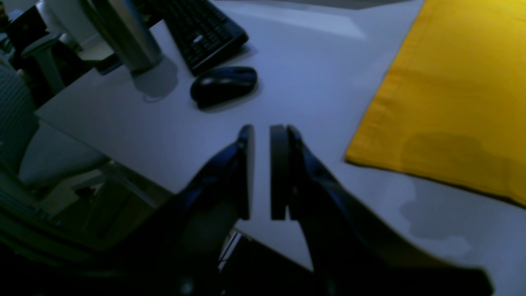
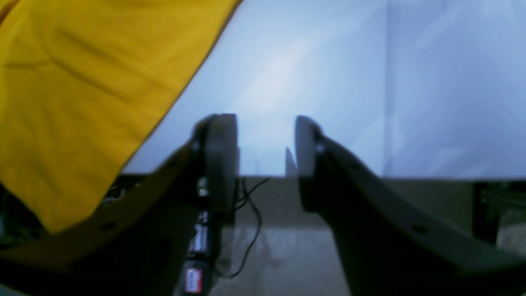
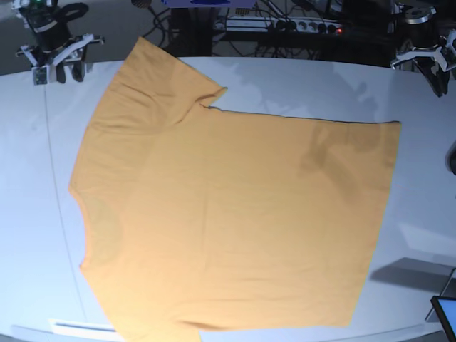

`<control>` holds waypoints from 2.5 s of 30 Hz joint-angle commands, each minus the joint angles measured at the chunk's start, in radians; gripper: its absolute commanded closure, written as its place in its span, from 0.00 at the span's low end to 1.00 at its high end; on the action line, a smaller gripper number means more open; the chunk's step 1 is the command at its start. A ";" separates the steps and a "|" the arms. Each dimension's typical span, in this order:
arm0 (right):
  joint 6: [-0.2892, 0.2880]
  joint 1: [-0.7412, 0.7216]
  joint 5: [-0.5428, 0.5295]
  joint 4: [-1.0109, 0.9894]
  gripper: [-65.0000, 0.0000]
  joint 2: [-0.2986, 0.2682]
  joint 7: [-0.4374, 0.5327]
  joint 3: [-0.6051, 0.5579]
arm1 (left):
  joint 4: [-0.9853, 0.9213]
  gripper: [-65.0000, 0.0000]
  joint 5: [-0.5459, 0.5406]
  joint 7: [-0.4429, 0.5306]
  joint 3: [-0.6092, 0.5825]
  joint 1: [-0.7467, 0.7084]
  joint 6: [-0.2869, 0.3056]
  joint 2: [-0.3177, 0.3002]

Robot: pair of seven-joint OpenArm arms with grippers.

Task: Fold the T-shirt properly
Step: 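Lower the right gripper onto the shirt's shoulder corner and grasp it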

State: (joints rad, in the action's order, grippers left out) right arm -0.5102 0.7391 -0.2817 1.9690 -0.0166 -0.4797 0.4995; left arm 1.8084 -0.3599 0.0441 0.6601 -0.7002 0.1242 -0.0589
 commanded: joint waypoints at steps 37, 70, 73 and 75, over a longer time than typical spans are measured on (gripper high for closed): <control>-0.188 -0.184 -0.626 0.019 0.51 -0.047 -0.741 0.093 | -0.031 0.88 -0.003 -0.091 0.007 0.101 -0.008 -0.072; -0.188 -0.295 -0.624 -0.253 0.51 -0.092 -0.741 -0.071 | -0.080 0.88 -0.003 -0.089 0.014 0.103 -0.007 -0.074; -0.188 -0.295 -0.624 -0.254 0.51 -0.115 -0.741 -0.035 | -0.078 0.88 -0.003 -0.088 0.014 0.103 -0.007 -0.074; -0.188 -0.295 -0.624 -0.254 0.51 -0.127 -0.741 -0.017 | -0.078 0.88 -0.003 -0.088 0.014 0.103 -0.007 -0.074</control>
State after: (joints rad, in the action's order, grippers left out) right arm -0.7090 0.4381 -0.9546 1.7119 -0.1368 -1.1942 0.4793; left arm 1.7149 -0.3599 -0.0753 0.6651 -0.5903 0.1257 -0.1188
